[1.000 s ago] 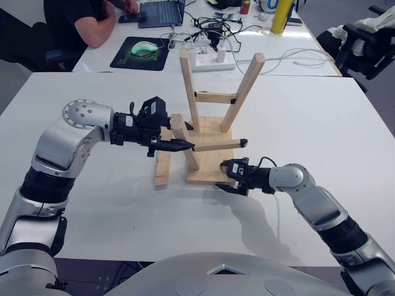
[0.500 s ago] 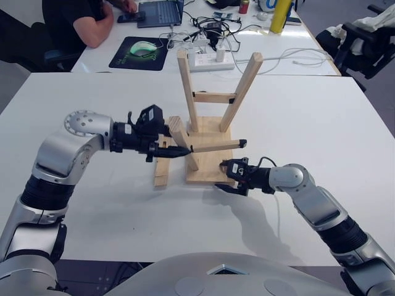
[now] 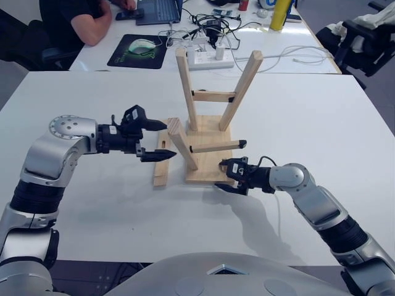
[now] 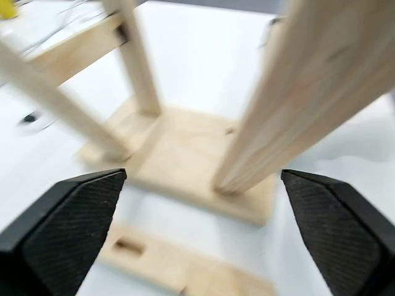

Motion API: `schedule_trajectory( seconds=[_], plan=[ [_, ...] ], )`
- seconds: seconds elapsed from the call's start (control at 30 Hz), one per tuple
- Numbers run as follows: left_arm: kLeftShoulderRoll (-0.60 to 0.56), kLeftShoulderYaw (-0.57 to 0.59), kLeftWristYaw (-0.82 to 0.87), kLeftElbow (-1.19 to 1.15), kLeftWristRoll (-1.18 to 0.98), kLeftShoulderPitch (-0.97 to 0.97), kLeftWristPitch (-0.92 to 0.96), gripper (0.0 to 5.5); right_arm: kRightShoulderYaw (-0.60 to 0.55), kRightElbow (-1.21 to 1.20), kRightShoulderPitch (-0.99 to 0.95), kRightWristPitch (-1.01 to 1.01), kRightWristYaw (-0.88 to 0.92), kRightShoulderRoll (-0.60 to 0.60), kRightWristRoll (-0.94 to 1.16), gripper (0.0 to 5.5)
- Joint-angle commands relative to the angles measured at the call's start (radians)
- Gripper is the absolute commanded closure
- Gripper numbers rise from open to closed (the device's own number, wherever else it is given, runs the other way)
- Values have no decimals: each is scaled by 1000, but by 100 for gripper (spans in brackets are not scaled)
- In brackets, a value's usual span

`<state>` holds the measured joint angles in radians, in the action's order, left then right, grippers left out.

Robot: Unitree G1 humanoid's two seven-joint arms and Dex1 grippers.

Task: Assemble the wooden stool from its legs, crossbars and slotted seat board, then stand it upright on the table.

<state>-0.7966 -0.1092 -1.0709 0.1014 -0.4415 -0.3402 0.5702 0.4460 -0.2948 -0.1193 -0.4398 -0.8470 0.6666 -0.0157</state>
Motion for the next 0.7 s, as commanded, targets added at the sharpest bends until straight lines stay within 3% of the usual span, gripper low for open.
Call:
schedule_trajectory(
  seconds=[0.03,0.23,0.33,0.47,0.7],
  plan=[
    [49,82,155,50,10,111,41,11,14,27,49,-31,8,-4,-11,199],
    [253,133,529,337,-21,270,294,11,2,-1,100,-42,32,0,-8,199],
    [294,90,678,395,66,296,366,11,2,-12,113,-47,39,-3,-5,199],
    [287,-7,762,409,175,285,380,11,12,-11,105,-51,37,-11,-7,199],
    [306,-81,796,397,241,321,369,11,24,-5,81,-58,30,-26,-10,199]
  ],
)
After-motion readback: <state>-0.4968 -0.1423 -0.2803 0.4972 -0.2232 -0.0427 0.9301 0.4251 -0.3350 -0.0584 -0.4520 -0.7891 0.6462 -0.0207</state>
